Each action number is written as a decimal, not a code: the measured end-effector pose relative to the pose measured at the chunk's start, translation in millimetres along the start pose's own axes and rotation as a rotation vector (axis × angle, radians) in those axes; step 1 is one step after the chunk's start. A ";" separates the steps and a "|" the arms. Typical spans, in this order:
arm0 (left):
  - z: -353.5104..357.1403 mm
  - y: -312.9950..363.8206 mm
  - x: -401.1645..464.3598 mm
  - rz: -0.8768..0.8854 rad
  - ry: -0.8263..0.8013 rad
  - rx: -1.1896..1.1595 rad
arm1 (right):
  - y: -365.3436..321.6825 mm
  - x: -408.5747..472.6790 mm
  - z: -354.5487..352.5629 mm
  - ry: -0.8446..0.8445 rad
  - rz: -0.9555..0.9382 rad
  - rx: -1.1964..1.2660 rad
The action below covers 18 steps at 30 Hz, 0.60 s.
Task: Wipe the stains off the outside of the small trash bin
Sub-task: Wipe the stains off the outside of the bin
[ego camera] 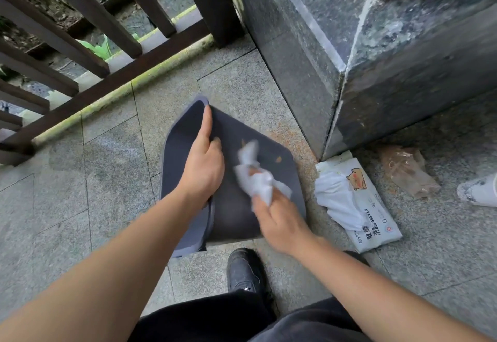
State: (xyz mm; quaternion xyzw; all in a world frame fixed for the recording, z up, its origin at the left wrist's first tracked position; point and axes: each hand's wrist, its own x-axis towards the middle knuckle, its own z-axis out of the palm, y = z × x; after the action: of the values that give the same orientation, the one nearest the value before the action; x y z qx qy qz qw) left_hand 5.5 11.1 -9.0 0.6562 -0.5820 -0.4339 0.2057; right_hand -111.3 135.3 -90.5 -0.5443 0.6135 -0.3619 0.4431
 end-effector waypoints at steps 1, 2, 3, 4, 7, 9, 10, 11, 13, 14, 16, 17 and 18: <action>0.7 0.8 -1.3 -0.008 -0.007 -0.016 | 6.7 -1.4 -2.9 0.001 0.106 0.008; 2.7 4.9 -1.8 -0.004 -0.007 -0.018 | 7.6 -2.6 -4.9 0.038 0.154 0.046; 4.7 12.3 -2.2 0.007 -0.005 -0.005 | -0.7 -3.0 -4.8 0.052 0.081 0.052; 6.2 15.6 0.7 0.007 -0.006 0.010 | -10.6 -1.1 -2.5 0.024 -0.039 0.059; 13.7 13.5 4.7 -0.025 0.017 -0.035 | -24.9 3.8 4.9 -0.015 -0.063 0.093; 13.0 16.7 0.9 0.010 0.040 -0.008 | -23.1 7.0 -1.9 0.075 -0.079 0.128; 11.5 11.8 5.2 0.015 0.039 -0.021 | -19.4 11.3 0.7 0.043 -0.146 0.098; 11.2 3.5 8.1 0.013 0.032 -0.038 | -16.1 10.9 6.6 0.037 -0.119 0.088; 6.6 1.9 0.9 -0.013 0.061 -0.017 | -12.7 3.1 10.3 0.046 -0.001 0.132; 1.2 3.2 0.2 -0.020 0.063 -0.019 | -9.3 2.9 8.2 0.022 -0.030 0.098; -3.4 -2.9 -0.6 -0.035 0.051 -0.038 | 11.8 -0.2 7.8 -0.014 0.001 0.080; -3.8 -4.3 -4.2 -0.039 0.046 -0.063 | 19.9 -6.0 5.5 0.016 0.064 0.084; -3.6 -1.5 -6.5 -0.026 0.052 -0.060 | 24.8 -6.1 0.2 0.040 0.106 0.081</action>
State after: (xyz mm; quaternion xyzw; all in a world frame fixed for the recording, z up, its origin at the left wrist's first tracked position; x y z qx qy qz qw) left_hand 9.7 16.7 -6.0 0.6686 -0.5546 -0.4364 0.2346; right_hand -119.7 144.9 -112.7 -0.4853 0.6348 -0.3734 0.4712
